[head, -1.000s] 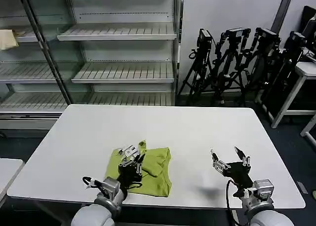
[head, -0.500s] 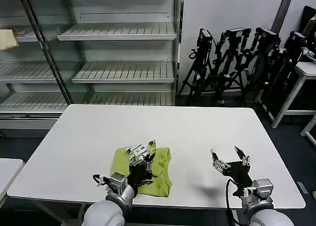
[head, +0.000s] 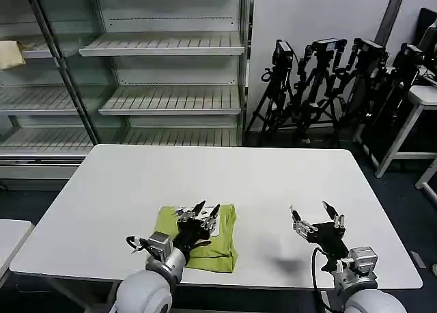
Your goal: Fold and organize the clothes.
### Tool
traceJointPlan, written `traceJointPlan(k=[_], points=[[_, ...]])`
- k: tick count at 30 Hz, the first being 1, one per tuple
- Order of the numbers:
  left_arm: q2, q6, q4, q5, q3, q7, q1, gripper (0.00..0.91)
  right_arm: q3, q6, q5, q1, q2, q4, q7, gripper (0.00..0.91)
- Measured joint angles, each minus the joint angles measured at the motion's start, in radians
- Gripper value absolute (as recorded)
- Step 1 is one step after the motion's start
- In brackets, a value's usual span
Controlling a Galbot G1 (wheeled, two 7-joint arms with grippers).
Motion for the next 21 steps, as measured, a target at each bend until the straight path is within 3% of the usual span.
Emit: traceJointPlan(k=[21], points=[[0.062,0.024,0.032,-0.029,-0.188,-0.106,0.137,0.907,-0.011,0.007,-0.001,0.01,0.01,-0.003,-0.003,0.907]])
